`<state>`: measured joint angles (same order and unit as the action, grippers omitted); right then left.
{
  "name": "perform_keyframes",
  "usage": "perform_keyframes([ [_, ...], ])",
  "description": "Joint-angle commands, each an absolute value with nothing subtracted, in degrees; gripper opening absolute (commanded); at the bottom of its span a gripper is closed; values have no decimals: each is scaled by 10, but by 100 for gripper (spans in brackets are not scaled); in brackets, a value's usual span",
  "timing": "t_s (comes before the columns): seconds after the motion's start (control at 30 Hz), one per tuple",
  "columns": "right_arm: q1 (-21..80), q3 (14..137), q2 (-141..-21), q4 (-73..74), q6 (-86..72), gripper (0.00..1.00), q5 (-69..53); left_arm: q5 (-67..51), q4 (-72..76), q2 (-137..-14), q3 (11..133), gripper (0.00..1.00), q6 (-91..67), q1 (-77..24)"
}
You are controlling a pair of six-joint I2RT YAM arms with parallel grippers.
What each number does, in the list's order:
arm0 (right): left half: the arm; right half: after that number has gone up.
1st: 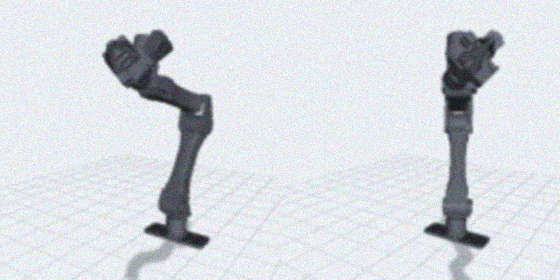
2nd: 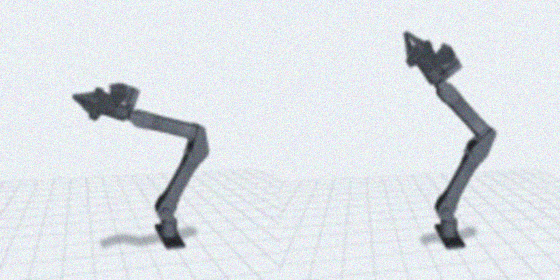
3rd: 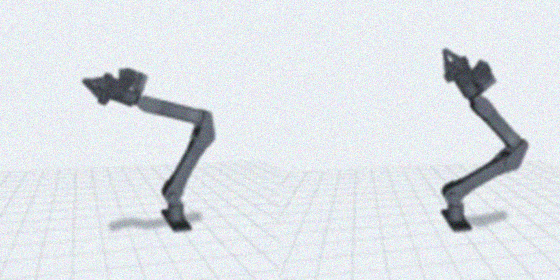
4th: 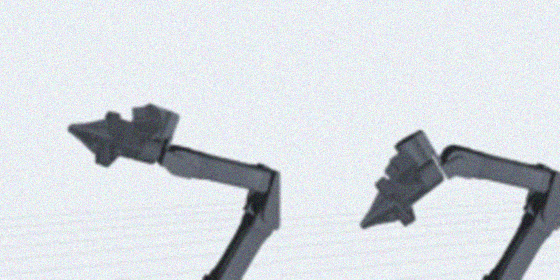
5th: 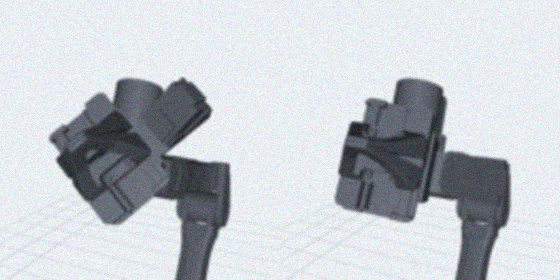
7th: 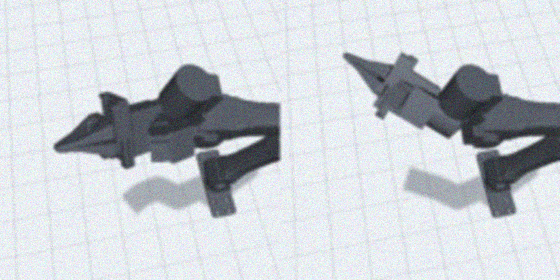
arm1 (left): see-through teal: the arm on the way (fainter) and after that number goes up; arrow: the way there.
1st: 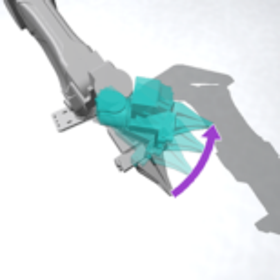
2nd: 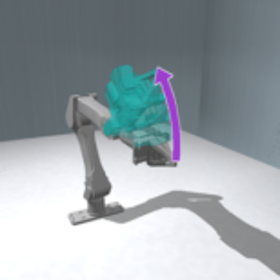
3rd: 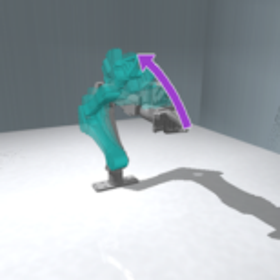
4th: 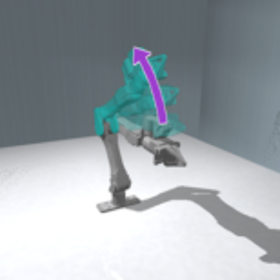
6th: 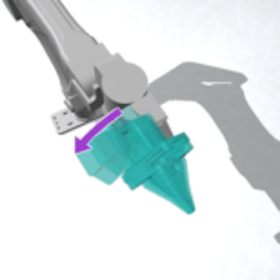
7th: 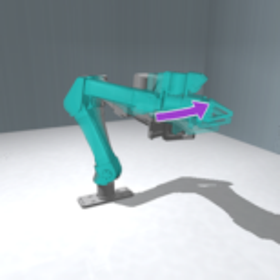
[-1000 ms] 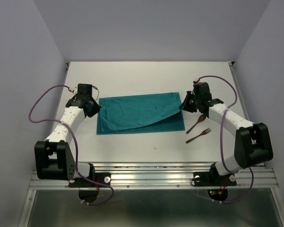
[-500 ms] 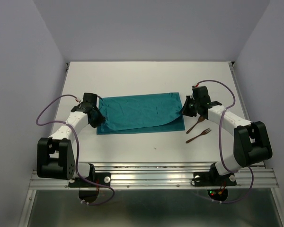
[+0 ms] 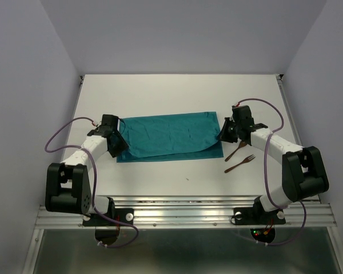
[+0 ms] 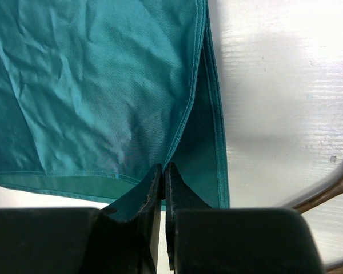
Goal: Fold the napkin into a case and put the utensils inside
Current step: Move the rectangle-folded napkin to the center of the board.
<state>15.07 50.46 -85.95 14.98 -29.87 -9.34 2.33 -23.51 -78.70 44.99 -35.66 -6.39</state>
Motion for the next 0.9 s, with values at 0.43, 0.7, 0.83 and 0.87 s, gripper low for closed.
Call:
perform_keyframes([
  [0.43, 153, 496, -841, 133, -308, 7, -94, 76, -238, -818, 431, 38, -381, -91],
  [0.7, 153, 495, -838, 134, -307, 7, -92, 94, -237, -824, 419, 39, -404, -98],
  [0.83, 153, 493, -835, 141, -305, 7, -63, 91, -224, -836, 418, 30, -407, -98],
  [0.87, 153, 493, -833, 142, -307, 7, -53, 90, -222, -839, 420, 26, -406, -98],
])
